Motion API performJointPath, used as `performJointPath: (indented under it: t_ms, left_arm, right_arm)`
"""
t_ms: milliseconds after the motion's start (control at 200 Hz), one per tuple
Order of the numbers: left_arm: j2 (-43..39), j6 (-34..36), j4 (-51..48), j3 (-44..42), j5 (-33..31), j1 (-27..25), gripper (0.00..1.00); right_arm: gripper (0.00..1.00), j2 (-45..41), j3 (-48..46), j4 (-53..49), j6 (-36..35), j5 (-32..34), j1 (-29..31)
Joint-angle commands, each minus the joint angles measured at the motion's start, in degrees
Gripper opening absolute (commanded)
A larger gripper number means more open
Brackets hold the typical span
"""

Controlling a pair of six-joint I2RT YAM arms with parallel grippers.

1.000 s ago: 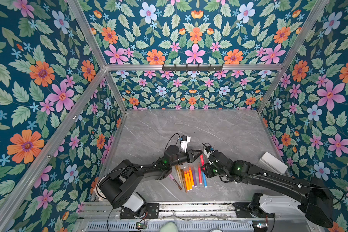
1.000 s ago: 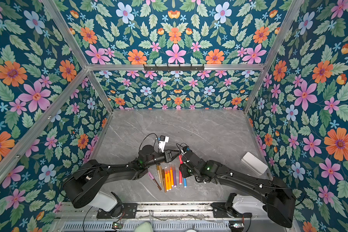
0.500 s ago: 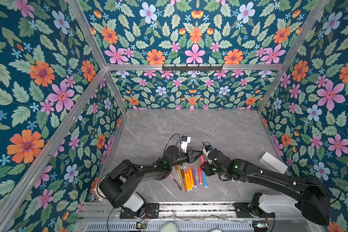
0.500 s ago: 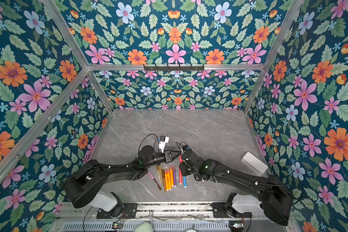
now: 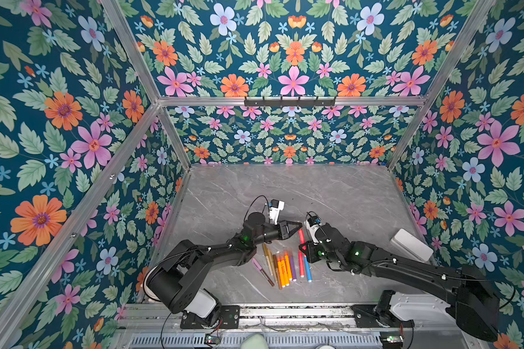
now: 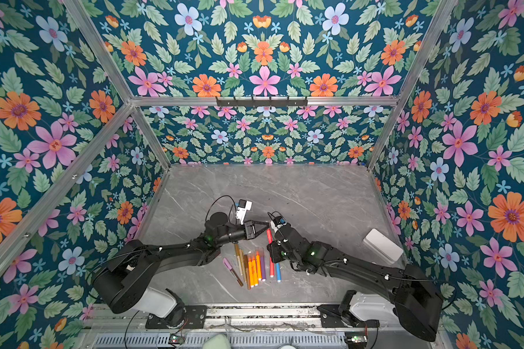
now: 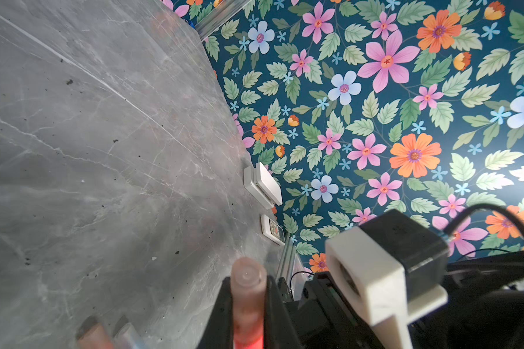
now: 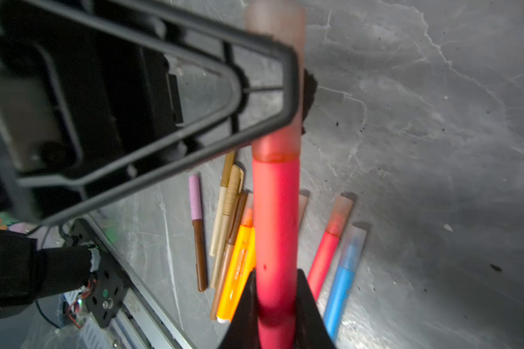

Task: Open the pen caps
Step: 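Bring the pink marker's cap between the left gripper fingers and close, then pull the right gripper away from the left gripper to remove the cap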

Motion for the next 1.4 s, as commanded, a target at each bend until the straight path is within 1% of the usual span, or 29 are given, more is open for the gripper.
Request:
performJointPath:
  t_ms: [0,90,180,430,650,805,920,1095,1180,1235,1325,1360,1395]
  left_arm:
    - [0.1,-0.5,1.3,0.8,-5.9,4.6,0.00]
    - [0.6,-2.8,2.4,1.5,-3.7,7.9,0.00]
    - [0.4,-3.8,2.5,2.2,-3.0,9.8,0.00]
    - [-0.4,-6.8,2.1,2.9,-5.3,12.3,0.00]
    - [0.9,-9.8,3.6,3.1,-7.5,12.7,0.00]
    - [-0.9,-8.1,0.5,2.7,-12.6,12.7,0.00]
    - [-3.2,-5.9,-3.7,3.2,-16.5,12.7,0.00]
    - [-3.4,-3.7,-7.4,7.1,-16.5,13.0,0.00]
    - [-4.1,-1.3,-12.1,9.3,-16.8,13.5,0.00]
    - [-4.8,2.0,-18.7,10.8,-18.2,14.1,0.00]
    - [-5.4,8.1,-32.3,13.7,-23.2,15.7,0.00]
    - [-4.6,10.1,-35.7,14.4,-23.7,16.8,0.00]
    - [-3.5,11.8,-38.7,15.4,-22.9,18.1,0.00]
  right_arm:
    - [0.00,0.0,-1.1,-5.9,1.4,-3.5,0.2]
    - [0.00,0.3,-2.1,-5.0,1.7,-4.0,0.2]
    - [0.00,0.6,-3.0,-3.8,2.0,-4.6,0.2]
    - [0.00,3.2,-2.8,-1.6,1.2,-6.4,0.2]
    - [0.00,4.8,-1.7,-1.5,0.2,-7.8,0.2]
    - [0.00,6.0,-1.5,-1.4,0.4,-8.6,0.2]
    - [0.00,7.2,-1.6,-0.8,0.5,-9.4,0.2]
    - [0.00,9.2,-2.8,2.3,2.4,-12.3,0.1]
    - [0.00,8.5,-3.3,2.2,2.6,-11.7,0.2]
    - [0.00,7.4,-3.2,0.6,2.3,-10.5,0.2]
    - [0.00,5.4,-2.7,-2.6,1.1,-7.5,-0.1]
    - [0.00,4.8,-2.5,-3.8,0.6,-6.9,-0.7]
    - [0.00,4.6,-2.6,-4.6,0.4,-7.3,-2.0]
